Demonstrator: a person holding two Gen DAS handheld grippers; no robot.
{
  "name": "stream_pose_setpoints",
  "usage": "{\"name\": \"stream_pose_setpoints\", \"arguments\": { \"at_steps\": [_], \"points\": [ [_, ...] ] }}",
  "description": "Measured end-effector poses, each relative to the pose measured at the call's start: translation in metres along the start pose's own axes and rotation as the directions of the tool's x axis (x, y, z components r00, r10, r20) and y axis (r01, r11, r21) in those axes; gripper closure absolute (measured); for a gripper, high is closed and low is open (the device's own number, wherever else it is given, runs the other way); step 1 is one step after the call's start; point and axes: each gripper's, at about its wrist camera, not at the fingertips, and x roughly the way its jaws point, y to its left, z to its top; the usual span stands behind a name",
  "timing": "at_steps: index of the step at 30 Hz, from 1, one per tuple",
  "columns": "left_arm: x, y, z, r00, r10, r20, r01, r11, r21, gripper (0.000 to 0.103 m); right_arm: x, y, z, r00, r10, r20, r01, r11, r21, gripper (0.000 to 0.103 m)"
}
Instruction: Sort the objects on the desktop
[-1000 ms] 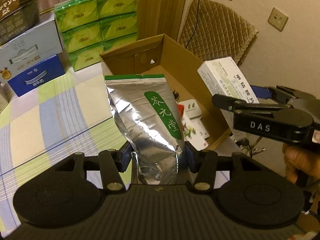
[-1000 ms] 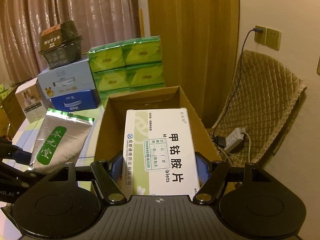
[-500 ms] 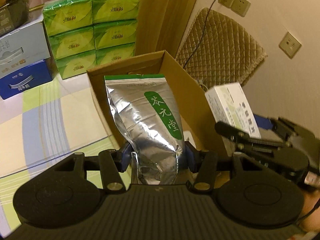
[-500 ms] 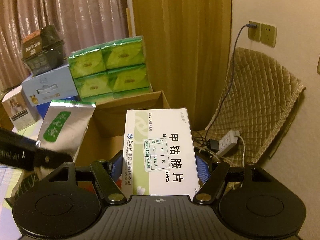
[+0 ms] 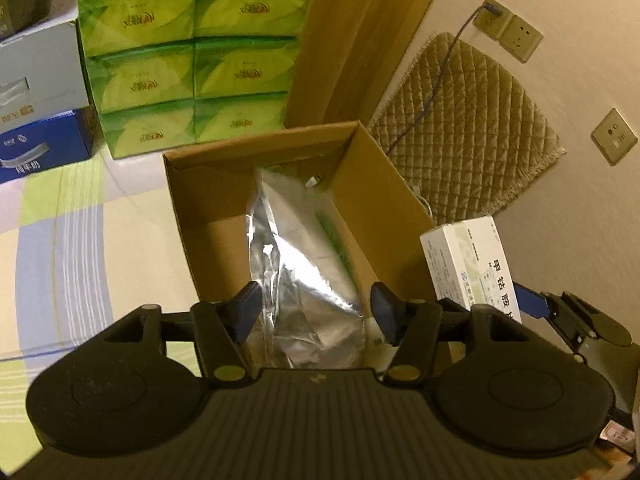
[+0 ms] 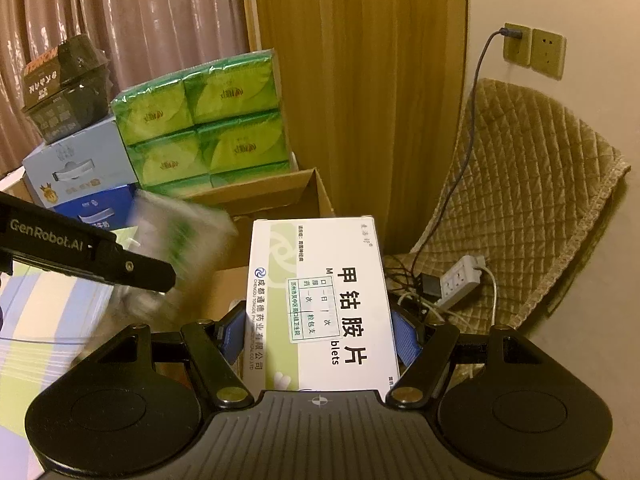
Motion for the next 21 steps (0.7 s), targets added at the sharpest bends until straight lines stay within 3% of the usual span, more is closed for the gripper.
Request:
{"name": "stream_pose_setpoints", "arguments": {
  "at_steps": [8,12,14,16,21],
  "points": [
    [-0.025,0.014,-0.015,0.998,0.045,0.043,-0.046,0.999,0.028,0.039,0.010,0.007,-0.003,1.000,0.023,-0.013,-0.023,1.000,-0.007,0.034],
    [-0.039,0.020,-0.025,0.996,0.059,0.070,-0.061,0.997,0.038,0.026,0.015,0.011,-0.003,0.999,0.048,-0.020,-0.047,0.999,0.009,0.034],
    [-0.044,0.020,-0.029,0.995,0.067,0.078,-0.070,0.996,0.047,0.025,0.016,0.012,-0.001,0.997,0.072,-0.017,-0.072,0.997,0.024,0.033],
    [-0.048,0.022,-0.033,0.994,0.069,0.084,-0.073,0.996,0.045,0.019,0.015,0.013,0.000,0.997,0.077,-0.007,-0.076,0.996,0.037,0.022],
    [-0.061,0.023,-0.051,0.988,0.092,0.124,-0.097,0.995,0.035,0.009,0.001,0.012,-0.002,0.998,0.063,0.012,-0.063,0.997,0.040,0.016]
  ]
}}
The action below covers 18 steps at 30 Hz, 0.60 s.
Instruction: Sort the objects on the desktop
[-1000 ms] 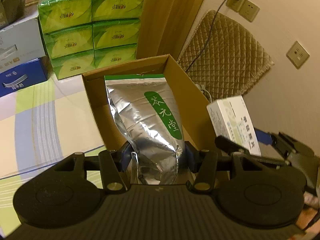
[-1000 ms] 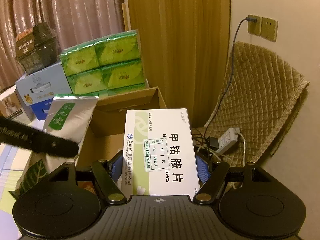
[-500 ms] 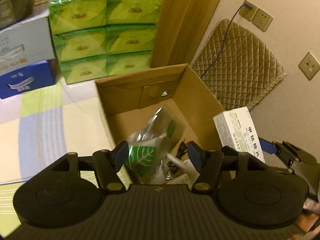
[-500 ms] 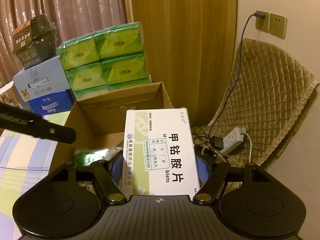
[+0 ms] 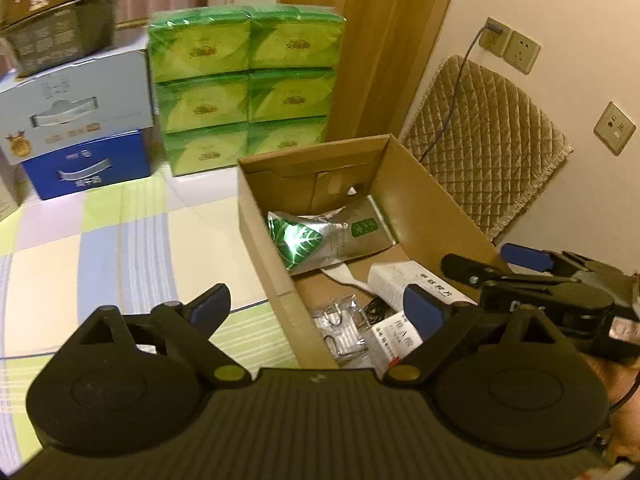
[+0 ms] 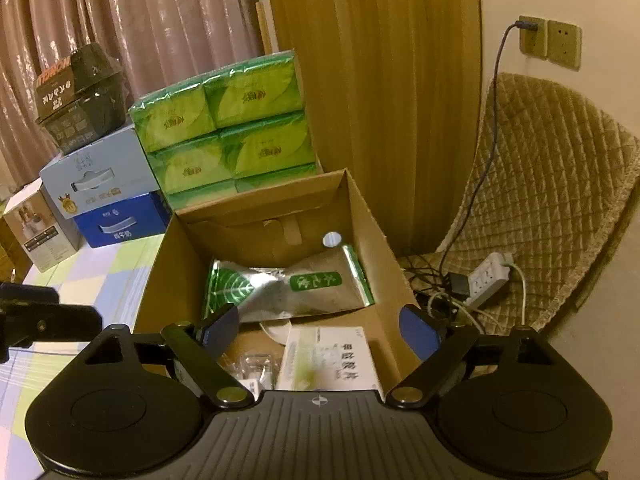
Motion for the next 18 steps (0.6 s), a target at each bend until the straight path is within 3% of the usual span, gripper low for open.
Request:
{"name": "stream_pose_setpoints", "arguments": {
  "at_steps": [7,18],
  "points": [
    [-0.033,-0.006,-0.029,0.995,0.042,0.085,-0.039,0.999,-0.038,0.001,-0.036,0.001,-0.015,1.000,0.000,0.006,0.000,0.999,0.034,0.007],
    [-0.082,-0.021,-0.076,0.996,0.069,0.049,-0.063,0.993,-0.103,0.001,-0.103,0.024,-0.050,1.000,-0.004,-0.009,0.004,1.000,0.023,0.002]
  ]
}}
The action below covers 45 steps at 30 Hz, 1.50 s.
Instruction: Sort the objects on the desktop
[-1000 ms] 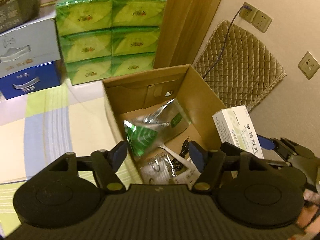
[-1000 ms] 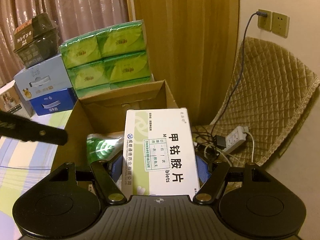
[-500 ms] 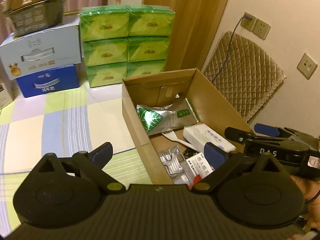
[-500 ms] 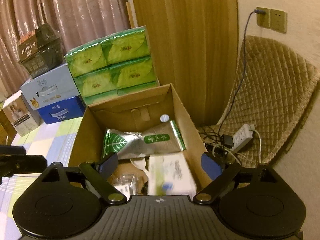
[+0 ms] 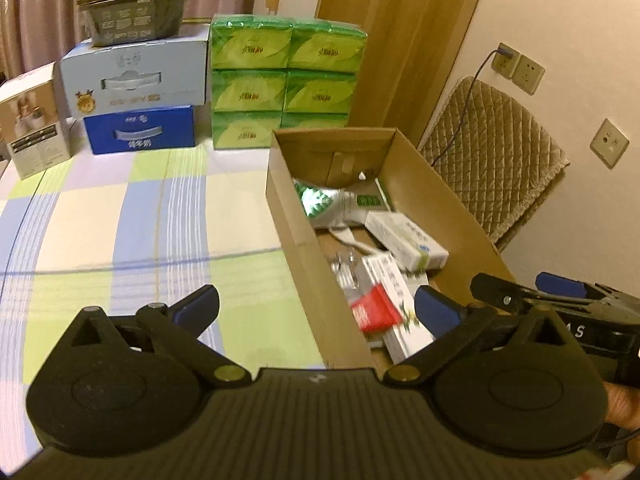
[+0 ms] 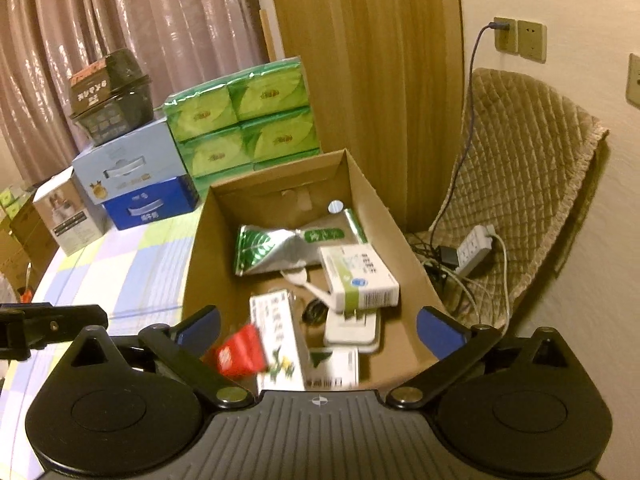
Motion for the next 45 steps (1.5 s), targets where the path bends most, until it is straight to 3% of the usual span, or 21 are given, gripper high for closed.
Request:
{"name": "stream_pose_setpoints", "arguments": {
  "at_steps": [10,25,45],
  "points": [
    [-0.049,-0.008,-0.039,1.000,0.009,0.025,-0.009,1.000,0.010,0.001,-0.048,0.021,-0.021,1.000,-0.020,0.003,0.020,0.999,-0.050,0.002],
    [-0.095,-0.001,-0.064,0.998,0.012,0.069,-0.013,1.000,0.021,0.001,-0.109,0.043,-0.041,0.997,-0.067,0.028,0.068,0.997,-0.044,0.002],
    [-0.124,0.000,-0.113,0.996,0.058,0.074,-0.059,0.998,0.010,0.001,-0.157,0.057,-0.075,0.999,0.001,0.051,0.004,0.995,-0.103,0.002]
  ]
}}
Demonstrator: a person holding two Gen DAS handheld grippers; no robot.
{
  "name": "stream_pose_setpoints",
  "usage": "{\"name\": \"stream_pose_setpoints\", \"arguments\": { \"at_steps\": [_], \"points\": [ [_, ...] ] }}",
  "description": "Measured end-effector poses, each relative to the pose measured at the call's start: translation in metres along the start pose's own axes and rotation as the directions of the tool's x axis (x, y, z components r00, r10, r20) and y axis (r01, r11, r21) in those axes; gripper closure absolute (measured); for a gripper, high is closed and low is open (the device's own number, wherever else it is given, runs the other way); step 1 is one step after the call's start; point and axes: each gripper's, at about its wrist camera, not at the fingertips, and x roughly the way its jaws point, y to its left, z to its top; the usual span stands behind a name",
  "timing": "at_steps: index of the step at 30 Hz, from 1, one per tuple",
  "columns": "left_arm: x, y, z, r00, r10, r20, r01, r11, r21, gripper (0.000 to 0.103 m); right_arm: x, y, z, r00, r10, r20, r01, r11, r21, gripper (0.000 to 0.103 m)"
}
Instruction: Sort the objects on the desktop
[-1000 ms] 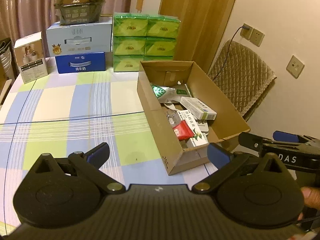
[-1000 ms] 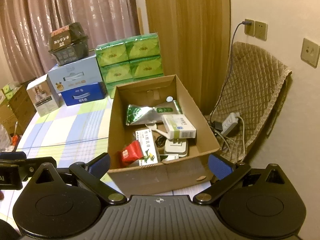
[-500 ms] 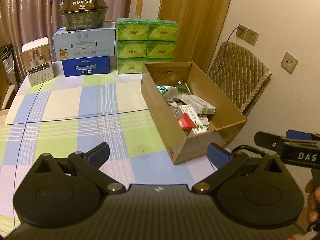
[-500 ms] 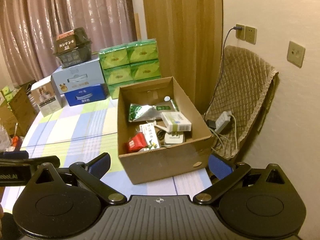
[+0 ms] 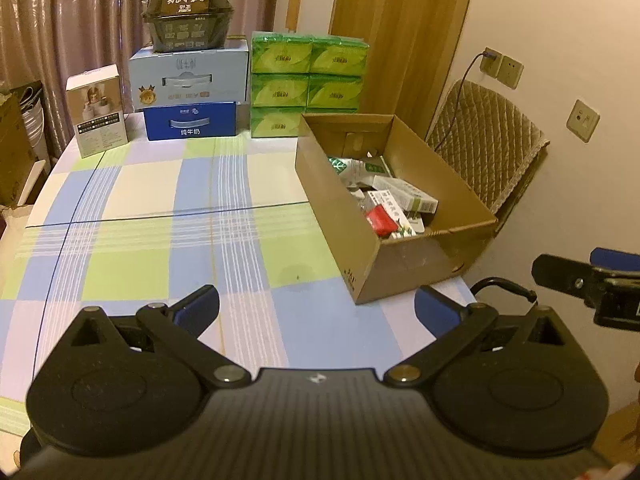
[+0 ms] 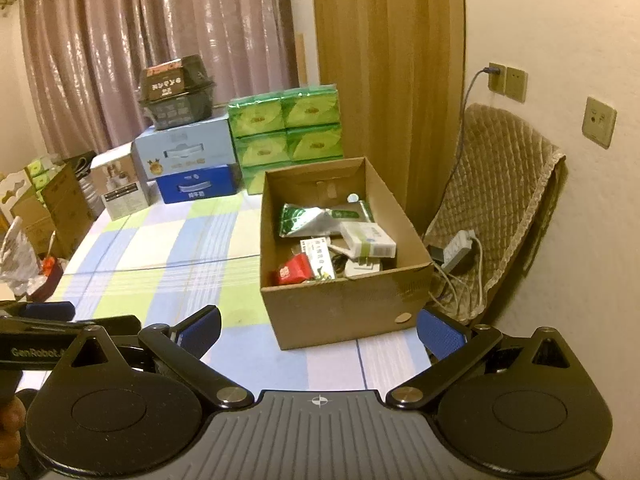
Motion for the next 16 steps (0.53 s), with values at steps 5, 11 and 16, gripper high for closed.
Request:
{"name": "stream_pose_setpoints", "arguments": {
  "at_steps": [5,11,16],
  "points": [
    [-0.005,-0.002,-0.009,1.000,0.007,0.000,-0.007,1.000,0.003,0.001,-0.002,0.005,-0.010,1.000,0.018,-0.003,-0.018,1.000,0.003,0.002],
    [-0.008,0.000,-0.012,1.000,0.019,-0.001,-0.019,1.000,0.009,0.001,-0.001,0.006,-0.013,1.000,0.027,-0.007,-0.027,0.999,0.016,0.002],
    [-0.007,-0.002,-0.010,1.000,0.030,0.004,-0.030,0.999,0.032,0.001,-0.003,0.004,-0.011,1.000,0.019,0.008,-0.019,1.000,0.021,0.002]
  ]
}}
